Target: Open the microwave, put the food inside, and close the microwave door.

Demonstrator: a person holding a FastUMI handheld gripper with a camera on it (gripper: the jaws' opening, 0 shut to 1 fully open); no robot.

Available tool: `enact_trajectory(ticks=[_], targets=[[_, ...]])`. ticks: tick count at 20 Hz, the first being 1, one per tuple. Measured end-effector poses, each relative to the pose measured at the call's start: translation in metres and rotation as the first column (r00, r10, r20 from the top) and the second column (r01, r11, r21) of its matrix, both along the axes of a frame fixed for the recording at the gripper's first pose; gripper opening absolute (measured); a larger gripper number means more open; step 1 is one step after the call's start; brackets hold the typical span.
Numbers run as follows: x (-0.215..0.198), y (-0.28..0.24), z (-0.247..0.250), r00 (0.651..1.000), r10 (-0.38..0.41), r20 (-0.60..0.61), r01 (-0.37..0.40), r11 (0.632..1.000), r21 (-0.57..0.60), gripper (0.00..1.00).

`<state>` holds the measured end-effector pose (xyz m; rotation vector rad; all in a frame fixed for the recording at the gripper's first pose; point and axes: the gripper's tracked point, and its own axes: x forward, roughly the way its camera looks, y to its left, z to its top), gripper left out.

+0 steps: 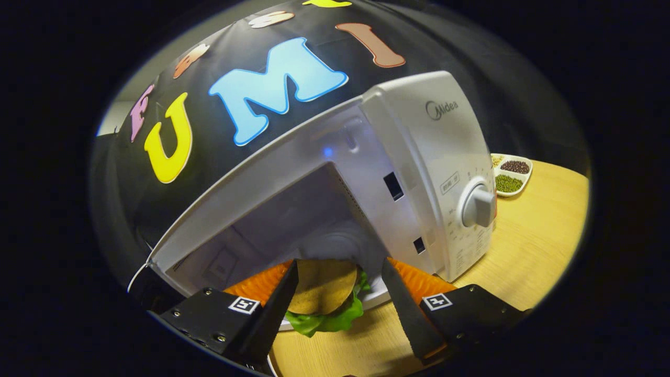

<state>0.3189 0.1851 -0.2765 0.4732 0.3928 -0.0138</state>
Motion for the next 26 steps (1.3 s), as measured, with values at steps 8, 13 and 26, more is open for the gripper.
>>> enact_trajectory(ticks=[8,13,26], targets=[[-0.102,0.006,0.076,0.988,0.139,0.073,-0.13,0.985,-0.115,0.97],[-0.172,0.037,0.114,0.956,0.27,0.115,-0.244,0.95,-0.196,0.97],[-0.303,0.155,0.189,0.79,0.563,0.243,-0.476,0.812,-0.337,0.97]])
